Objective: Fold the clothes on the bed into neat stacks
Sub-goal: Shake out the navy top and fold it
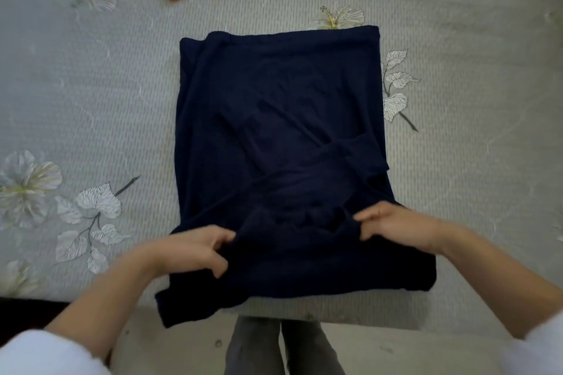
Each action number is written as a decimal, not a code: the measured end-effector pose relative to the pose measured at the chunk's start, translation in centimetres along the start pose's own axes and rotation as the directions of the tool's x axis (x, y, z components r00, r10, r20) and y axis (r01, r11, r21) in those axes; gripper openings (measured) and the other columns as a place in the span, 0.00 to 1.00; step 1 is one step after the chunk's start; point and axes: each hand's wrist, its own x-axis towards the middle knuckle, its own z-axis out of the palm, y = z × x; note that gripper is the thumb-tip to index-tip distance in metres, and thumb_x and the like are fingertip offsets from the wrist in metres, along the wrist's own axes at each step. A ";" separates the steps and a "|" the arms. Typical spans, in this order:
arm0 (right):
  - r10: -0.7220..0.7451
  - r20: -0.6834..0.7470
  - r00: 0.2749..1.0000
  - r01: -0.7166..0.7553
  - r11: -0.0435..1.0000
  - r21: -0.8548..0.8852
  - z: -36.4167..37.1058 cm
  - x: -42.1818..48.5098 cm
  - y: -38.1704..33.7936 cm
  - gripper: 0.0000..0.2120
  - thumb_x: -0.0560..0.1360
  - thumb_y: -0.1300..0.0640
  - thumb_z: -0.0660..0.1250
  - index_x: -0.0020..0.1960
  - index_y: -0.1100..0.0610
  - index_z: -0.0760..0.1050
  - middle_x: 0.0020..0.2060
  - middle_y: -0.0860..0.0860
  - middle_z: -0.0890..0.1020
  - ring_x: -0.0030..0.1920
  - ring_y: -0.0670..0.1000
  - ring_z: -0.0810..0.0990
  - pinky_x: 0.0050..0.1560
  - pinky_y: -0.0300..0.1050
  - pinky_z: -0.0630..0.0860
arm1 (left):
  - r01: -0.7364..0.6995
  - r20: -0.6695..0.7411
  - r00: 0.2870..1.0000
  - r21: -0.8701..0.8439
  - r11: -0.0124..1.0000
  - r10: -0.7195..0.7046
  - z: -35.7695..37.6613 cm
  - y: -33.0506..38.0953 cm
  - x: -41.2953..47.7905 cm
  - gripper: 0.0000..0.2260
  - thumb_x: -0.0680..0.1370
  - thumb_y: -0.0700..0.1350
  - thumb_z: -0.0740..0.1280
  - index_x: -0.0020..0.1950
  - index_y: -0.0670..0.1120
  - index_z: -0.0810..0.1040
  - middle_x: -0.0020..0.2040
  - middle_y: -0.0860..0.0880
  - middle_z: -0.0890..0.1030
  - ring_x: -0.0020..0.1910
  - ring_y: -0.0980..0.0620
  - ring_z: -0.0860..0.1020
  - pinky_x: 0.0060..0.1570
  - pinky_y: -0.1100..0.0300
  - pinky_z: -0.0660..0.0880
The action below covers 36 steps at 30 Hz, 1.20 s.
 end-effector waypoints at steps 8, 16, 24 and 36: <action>-0.157 -0.303 0.940 0.166 0.986 0.003 -8.9 4.1 -9.1 0.15 0.73 0.65 0.64 0.45 0.48 0.85 0.43 0.49 0.86 0.44 0.48 0.85 0.41 0.33 0.78 | -0.144 -0.302 0.940 0.072 0.987 0.159 -11.3 6.2 1.0 0.20 0.77 0.35 0.62 0.51 0.60 0.82 0.51 0.55 0.84 0.50 0.57 0.82 0.46 0.68 0.75; -0.264 -0.525 0.809 0.248 0.963 -0.103 -16.4 7.8 -16.9 0.11 0.74 0.65 0.65 0.45 0.52 0.84 0.41 0.47 0.86 0.44 0.47 0.84 0.45 0.36 0.77 | -0.253 -0.640 0.680 0.252 0.934 0.357 -20.3 13.3 2.8 0.08 0.78 0.40 0.66 0.47 0.54 0.79 0.33 0.57 0.83 0.34 0.65 0.80 0.33 0.77 0.70; -0.322 -0.809 0.492 0.155 0.947 -0.282 -17.7 13.6 -18.7 0.18 0.75 0.53 0.65 0.64 0.52 0.75 0.58 0.51 0.80 0.57 0.50 0.78 0.63 0.50 0.72 | -0.130 -0.909 0.199 0.346 0.929 0.367 -23.6 15.2 8.2 0.16 0.77 0.46 0.67 0.65 0.49 0.74 0.56 0.48 0.78 0.54 0.50 0.76 0.58 0.53 0.73; -0.303 -0.890 0.340 0.040 0.950 -0.309 -17.5 14.6 -13.4 0.04 0.75 0.54 0.65 0.46 0.55 0.74 0.46 0.53 0.77 0.52 0.57 0.74 0.61 0.62 0.68 | -0.145 -0.966 -0.088 0.254 0.956 0.243 -21.8 9.4 10.7 0.08 0.80 0.44 0.61 0.54 0.43 0.78 0.45 0.47 0.78 0.44 0.49 0.75 0.46 0.59 0.68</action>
